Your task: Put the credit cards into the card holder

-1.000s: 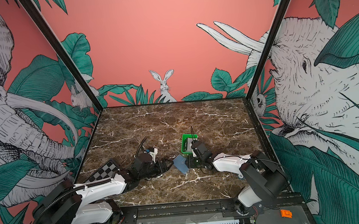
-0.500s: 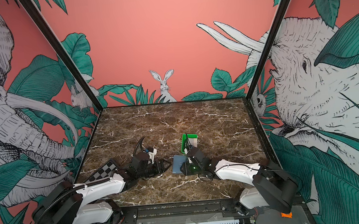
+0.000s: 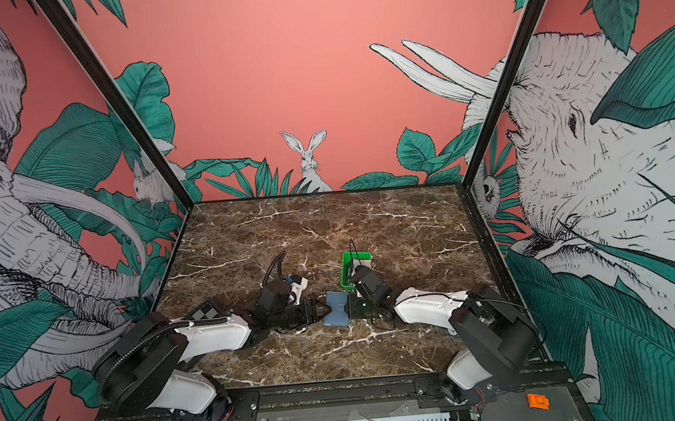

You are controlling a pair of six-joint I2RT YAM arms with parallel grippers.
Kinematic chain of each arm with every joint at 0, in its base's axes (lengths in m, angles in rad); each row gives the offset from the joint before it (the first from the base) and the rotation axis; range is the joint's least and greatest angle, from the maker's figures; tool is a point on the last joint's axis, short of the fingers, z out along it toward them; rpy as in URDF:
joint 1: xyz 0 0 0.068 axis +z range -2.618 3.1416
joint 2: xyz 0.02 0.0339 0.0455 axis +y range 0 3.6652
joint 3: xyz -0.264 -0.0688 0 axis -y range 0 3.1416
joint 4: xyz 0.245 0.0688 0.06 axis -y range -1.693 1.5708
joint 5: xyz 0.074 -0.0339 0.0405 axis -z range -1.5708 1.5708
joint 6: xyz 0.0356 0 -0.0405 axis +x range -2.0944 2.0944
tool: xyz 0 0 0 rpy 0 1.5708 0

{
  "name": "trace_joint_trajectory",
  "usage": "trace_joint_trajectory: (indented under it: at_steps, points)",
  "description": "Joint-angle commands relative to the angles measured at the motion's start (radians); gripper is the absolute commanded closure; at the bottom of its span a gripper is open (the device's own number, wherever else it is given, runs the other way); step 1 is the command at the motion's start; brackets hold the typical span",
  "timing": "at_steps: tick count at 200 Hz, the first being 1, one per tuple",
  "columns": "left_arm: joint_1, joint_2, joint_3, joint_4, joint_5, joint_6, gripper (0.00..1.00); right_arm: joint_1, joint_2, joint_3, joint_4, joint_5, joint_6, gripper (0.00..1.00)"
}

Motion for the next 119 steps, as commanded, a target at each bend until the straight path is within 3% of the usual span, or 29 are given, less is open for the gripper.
trace_joint_trajectory:
  at_steps: [1,45,119]
  points:
    - [0.008,0.029,0.042,-0.019,0.022,0.036,0.31,-0.007,0.026,0.020,0.015,0.018,0.018,0.68]
    - [0.011,0.099,0.043,0.045,0.037,0.021,0.31,-0.014,0.066,-0.006,0.082,0.010,0.042,0.70]
    - [0.033,0.114,0.010,0.159,0.070,-0.007,0.32,-0.016,0.028,-0.070,0.112,-0.039,0.030,0.89]
